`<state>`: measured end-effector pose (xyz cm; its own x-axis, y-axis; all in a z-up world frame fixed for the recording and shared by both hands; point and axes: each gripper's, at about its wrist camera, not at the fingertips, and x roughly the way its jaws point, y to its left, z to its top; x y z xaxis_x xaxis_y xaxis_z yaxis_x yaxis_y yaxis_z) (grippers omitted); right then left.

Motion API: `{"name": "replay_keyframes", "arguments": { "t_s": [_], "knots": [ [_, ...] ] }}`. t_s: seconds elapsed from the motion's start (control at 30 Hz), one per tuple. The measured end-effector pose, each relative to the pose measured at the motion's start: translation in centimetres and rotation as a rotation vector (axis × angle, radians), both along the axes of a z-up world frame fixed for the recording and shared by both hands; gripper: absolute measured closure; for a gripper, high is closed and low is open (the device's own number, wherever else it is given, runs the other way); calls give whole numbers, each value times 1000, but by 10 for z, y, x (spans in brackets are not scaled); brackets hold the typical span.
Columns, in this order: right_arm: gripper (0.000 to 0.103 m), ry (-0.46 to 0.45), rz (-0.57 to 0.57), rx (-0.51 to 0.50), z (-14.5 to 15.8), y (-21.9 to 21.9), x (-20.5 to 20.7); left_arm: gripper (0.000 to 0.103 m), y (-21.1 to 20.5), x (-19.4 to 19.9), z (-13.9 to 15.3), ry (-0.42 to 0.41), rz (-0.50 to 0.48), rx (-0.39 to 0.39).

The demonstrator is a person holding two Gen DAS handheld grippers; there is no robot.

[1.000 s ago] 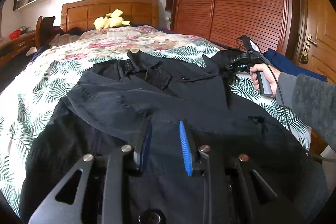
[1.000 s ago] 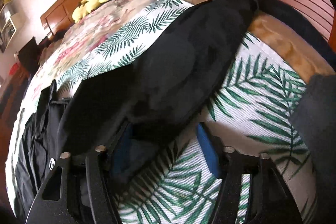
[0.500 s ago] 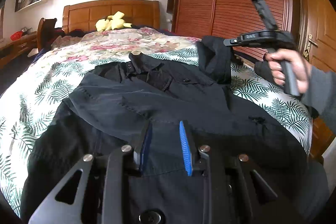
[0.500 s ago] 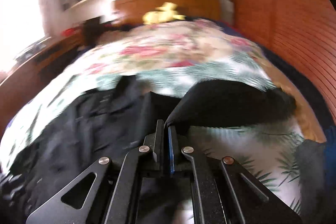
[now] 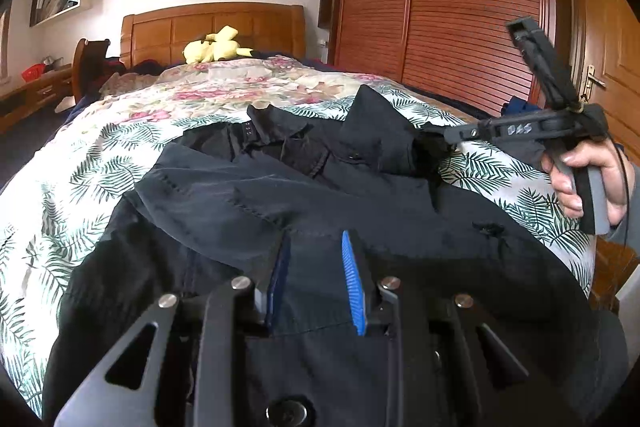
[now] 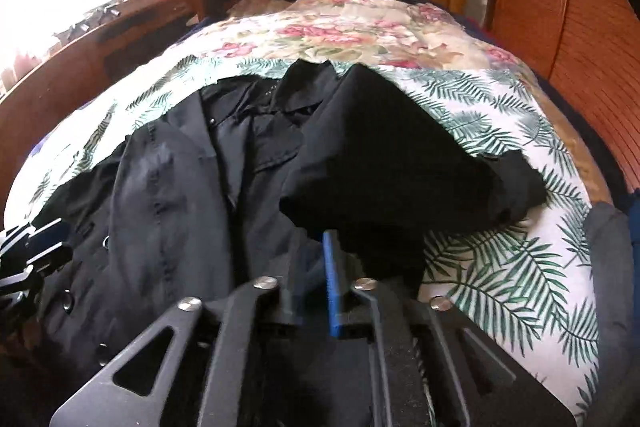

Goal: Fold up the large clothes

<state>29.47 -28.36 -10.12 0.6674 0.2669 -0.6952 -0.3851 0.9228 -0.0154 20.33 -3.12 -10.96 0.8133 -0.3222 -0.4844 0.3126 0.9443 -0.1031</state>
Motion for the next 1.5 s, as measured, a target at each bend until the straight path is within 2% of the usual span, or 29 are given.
{"name": "replay_keyframes", "arguments": {
  "t_s": [0.03, 0.07, 0.1, 0.17, 0.43, 0.67, 0.83, 0.97, 1.07, 1.13, 1.17, 1.23, 1.3, 1.5],
  "knots": [
    [60, -18, -6, 5, 5, -4, -3, 78, 0, 0, 0, 0, -1, 0],
    [43, -37, -15, 10, 10, -7, -4, 78, 0, 0, 0, 0, -1, 1],
    [38, -55, -28, 19, 14, -12, -4, 78, 0, 0, 0, 0, -1, 1],
    [35, -61, -68, 35, 21, -23, 3, 78, 0, 0, 0, 0, -1, 1],
    [34, -41, -252, 82, 19, -75, 54, 78, -1, 0, 0, 4, -6, -1],
    [34, 67, -430, 134, -19, -128, 107, 78, 0, 2, 0, 9, -14, -5],
    [34, 138, -505, 172, -48, -154, 134, 78, 1, 3, -1, 16, -18, -6],
    [34, 163, -540, 207, -61, -167, 148, 78, 0, 4, -2, 21, -20, -7],
    [35, 155, -548, 192, -64, -170, 158, 78, 0, 5, -3, 24, -20, -6],
    [52, 140, -538, 159, -64, -166, 161, 78, -1, 5, -3, 26, -20, -3],
    [72, 141, -525, 135, -65, -163, 163, 78, -1, 5, -3, 25, -19, -1],
    [84, 129, -496, 103, -63, -157, 163, 78, -1, 4, -3, 20, -17, 3],
    [91, 95, -453, 89, -57, -150, 158, 78, -1, 3, -3, 16, -15, 7],
    [93, -33, -350, 79, -13, -119, 120, 78, -3, -3, 0, -3, -7, 20]
  ]
}}
